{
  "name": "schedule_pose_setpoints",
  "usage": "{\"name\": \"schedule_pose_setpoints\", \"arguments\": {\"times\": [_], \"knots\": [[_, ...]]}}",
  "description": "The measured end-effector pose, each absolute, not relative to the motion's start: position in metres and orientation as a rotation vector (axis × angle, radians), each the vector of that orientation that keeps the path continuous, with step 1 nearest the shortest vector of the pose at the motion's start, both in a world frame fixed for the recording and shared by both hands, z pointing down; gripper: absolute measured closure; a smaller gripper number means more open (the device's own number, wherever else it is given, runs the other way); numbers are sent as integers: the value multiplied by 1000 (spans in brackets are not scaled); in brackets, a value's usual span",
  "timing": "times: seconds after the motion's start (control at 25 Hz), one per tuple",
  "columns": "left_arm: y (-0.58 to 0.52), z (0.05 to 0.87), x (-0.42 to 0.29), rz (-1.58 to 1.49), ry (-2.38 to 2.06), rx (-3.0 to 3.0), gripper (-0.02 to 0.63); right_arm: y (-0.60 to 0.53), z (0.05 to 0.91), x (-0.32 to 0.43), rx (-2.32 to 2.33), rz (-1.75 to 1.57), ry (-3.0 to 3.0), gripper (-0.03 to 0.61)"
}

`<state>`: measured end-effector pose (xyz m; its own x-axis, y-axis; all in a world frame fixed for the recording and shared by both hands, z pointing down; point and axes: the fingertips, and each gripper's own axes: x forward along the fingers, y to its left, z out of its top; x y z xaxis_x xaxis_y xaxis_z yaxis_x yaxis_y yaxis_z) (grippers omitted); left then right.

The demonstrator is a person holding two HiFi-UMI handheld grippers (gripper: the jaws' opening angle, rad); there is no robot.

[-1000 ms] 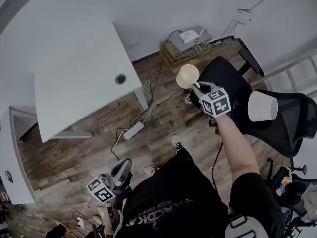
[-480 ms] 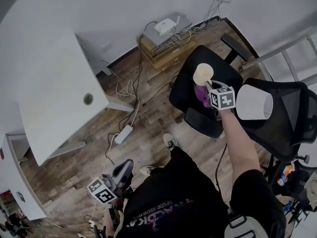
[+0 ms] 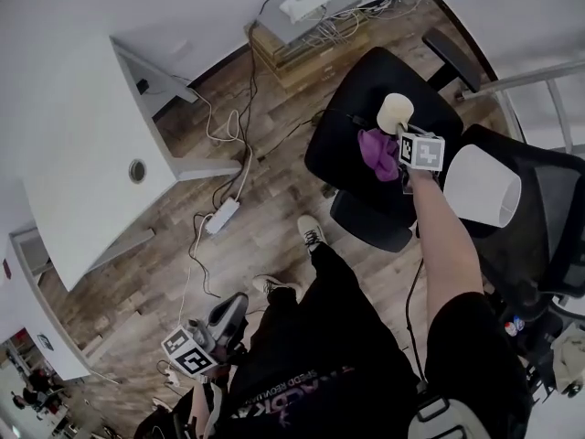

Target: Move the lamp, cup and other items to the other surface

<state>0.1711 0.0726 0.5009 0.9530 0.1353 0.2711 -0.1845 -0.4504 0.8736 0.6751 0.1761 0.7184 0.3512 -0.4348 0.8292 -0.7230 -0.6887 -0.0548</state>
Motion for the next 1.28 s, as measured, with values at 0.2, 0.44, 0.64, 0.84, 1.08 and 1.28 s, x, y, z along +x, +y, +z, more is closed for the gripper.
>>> {"name": "schedule_pose_setpoints", "arguments": {"times": [0.2,0.44,0.64,0.84,1.08,1.28], "knots": [[80,512,165,420,-104,1970,612,175,758,698,2327,1343,-940,531],[84,525,163,478,-122,1950,612,165,778,699,2333,1326,-927,531],[90,530,164,467,-107,1942,612,174,787,691,2324,1344,-932,525],[93,527,156,430,-92,1953,612,189,794,676,2253,1442,-919,457],[101,523,121,357,-113,1967,612,208,777,657,2293,1440,-868,480],[107,516,85,277,-124,1995,612,209,729,645,2354,1301,-863,577]]}}
